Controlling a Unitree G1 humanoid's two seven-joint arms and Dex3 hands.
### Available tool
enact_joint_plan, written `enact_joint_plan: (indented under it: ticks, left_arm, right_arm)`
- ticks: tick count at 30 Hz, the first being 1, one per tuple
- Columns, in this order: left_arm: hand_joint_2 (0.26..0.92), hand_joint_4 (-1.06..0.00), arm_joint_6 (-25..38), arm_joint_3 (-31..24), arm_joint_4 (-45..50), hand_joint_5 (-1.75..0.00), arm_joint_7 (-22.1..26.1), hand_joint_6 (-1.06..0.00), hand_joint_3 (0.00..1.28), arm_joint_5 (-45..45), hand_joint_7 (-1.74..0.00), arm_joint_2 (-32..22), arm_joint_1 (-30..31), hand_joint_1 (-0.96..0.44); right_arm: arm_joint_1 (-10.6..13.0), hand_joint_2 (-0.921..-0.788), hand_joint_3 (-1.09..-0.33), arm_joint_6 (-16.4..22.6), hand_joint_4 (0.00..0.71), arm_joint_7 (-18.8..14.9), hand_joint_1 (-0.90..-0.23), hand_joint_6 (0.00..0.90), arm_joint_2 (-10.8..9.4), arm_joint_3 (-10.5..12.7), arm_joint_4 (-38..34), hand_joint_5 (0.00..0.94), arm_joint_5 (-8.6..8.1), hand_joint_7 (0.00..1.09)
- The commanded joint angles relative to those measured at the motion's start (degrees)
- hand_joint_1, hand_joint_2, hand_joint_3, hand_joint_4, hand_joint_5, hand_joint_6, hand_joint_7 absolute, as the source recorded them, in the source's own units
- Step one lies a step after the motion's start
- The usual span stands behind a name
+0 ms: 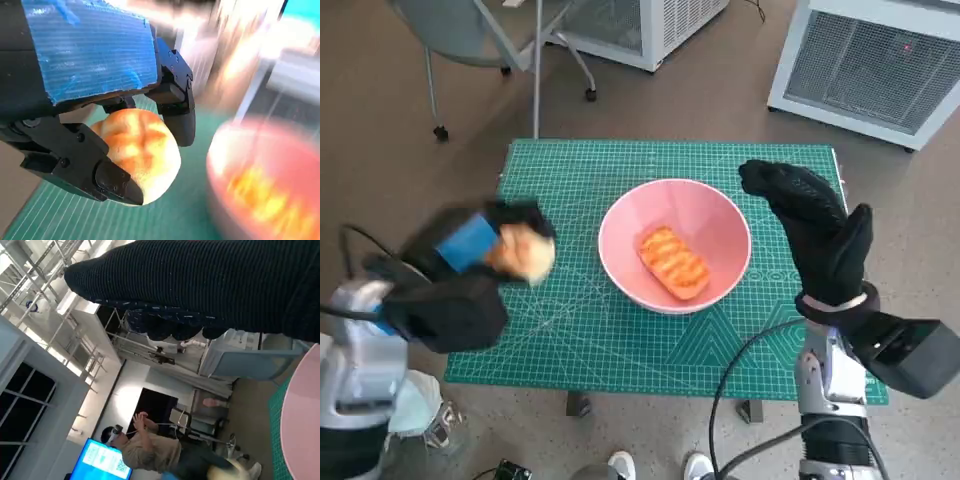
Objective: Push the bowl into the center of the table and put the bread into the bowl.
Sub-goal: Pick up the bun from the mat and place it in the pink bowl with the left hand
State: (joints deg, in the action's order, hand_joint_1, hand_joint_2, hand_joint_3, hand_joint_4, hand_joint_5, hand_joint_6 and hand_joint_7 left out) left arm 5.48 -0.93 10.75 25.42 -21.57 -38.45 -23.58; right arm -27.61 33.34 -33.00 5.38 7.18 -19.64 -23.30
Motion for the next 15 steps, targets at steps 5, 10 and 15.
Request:
enact_joint_plan:
  ticks: [5,10,15]
  left_arm:
    - [0.914,-0.71,0.26,0.7,2.16,-1.11,-1.27,-0.6,0.08,-0.03,-1.23,1.73,-1.58,0.0]
    - [0.907,-0.73,2.83,7.93,4.93,-1.17,2.33,-0.63,0.07,-1.82,-1.11,5.68,-10.29,0.0]
    - [0.904,-0.76,1.17,12.21,1.87,-1.18,1.04,-0.67,0.06,-4.17,-1.03,8.95,-14.87,0.0]
  right_arm:
    - [1.26,-0.921,-0.659,-0.86,0.159,-0.19,-0.621,-0.001,0.04,0.1,-0.7,0.011,0.19,0.42]
    - [1.42,-0.921,-0.661,-1.09,0.159,-0.14,-0.621,-0.001,0.43,0.21,-0.26,0.011,0.16,0.42]
    - [1.56,-0.921,-0.662,-1.33,0.159,-0.06,-0.62,-0.001,0.63,0.33,0.11,0.01,0.03,0.42]
